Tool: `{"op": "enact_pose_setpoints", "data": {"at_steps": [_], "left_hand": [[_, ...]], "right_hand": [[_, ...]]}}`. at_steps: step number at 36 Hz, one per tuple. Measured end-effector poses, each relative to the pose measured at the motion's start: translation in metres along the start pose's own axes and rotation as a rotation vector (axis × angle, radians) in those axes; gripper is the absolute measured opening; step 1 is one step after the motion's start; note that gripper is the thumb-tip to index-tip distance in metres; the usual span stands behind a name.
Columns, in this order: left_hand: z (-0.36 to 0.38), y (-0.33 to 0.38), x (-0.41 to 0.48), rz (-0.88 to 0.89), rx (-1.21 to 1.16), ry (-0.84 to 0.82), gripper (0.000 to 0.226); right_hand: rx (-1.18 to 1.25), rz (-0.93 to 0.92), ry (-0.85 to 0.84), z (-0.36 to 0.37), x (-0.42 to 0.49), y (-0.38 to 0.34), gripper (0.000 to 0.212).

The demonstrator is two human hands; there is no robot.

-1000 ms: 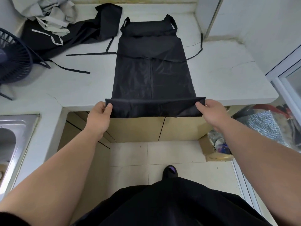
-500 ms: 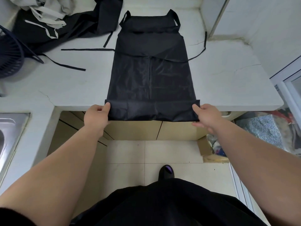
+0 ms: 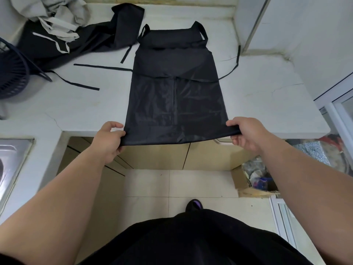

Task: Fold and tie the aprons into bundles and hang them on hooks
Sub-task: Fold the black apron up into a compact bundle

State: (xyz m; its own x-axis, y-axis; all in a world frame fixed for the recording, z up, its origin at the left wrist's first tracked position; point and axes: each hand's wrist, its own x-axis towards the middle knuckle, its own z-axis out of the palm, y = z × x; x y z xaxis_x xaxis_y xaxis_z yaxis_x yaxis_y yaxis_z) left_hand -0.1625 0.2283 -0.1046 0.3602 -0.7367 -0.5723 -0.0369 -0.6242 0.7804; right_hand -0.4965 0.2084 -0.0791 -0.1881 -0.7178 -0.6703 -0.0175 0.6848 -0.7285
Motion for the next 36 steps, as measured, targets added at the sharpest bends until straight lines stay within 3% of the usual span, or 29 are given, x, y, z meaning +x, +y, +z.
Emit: {"op": "enact_pose_setpoints", "data": {"at_steps": [2, 4, 8, 10, 14, 18, 20, 28, 31, 36], "left_hand": [[-0.001, 0.005, 0.0, -0.002, -0.023, -0.015, 0.025], [-0.002, 0.01, -0.001, -0.053, -0.068, -0.032, 0.029], [-0.009, 0.015, -0.001, -0.22, -0.29, -0.071, 0.012], [-0.012, 0.016, 0.0, -0.251, -0.352, -0.073, 0.016], [-0.009, 0.015, -0.002, -0.261, -0.395, -0.068, 0.033], [-0.009, 0.014, 0.0, -0.229, -0.405, -0.156, 0.018], [-0.008, 0.015, 0.0, -0.186, -0.323, -0.16, 0.006], [0.01, 0.017, 0.014, 0.154, 0.247, 0.178, 0.027], [0.016, 0.019, 0.018, 0.168, 0.401, 0.225, 0.028], [0.023, 0.023, 0.024, 0.179, 0.664, 0.3, 0.034]], "right_hand": [[0.046, 0.001, -0.03, -0.003, 0.001, -0.002, 0.012], [0.041, -0.017, -0.033, -0.005, 0.003, -0.004, 0.027], [-0.101, -0.062, -0.016, -0.007, 0.01, -0.004, 0.043], [-0.119, -0.048, -0.063, -0.01, 0.014, -0.003, 0.046], [-0.195, -0.047, -0.192, -0.015, 0.017, -0.003, 0.034], [-0.255, -0.105, -0.106, -0.015, 0.022, -0.006, 0.006], [-0.323, -0.151, -0.019, -0.015, 0.025, -0.008, 0.015], [-0.556, -0.242, 0.078, -0.002, 0.034, -0.014, 0.03], [-0.638, -0.283, 0.116, 0.002, 0.04, -0.014, 0.027], [-0.841, -0.335, 0.165, 0.007, 0.047, -0.015, 0.043]]}}
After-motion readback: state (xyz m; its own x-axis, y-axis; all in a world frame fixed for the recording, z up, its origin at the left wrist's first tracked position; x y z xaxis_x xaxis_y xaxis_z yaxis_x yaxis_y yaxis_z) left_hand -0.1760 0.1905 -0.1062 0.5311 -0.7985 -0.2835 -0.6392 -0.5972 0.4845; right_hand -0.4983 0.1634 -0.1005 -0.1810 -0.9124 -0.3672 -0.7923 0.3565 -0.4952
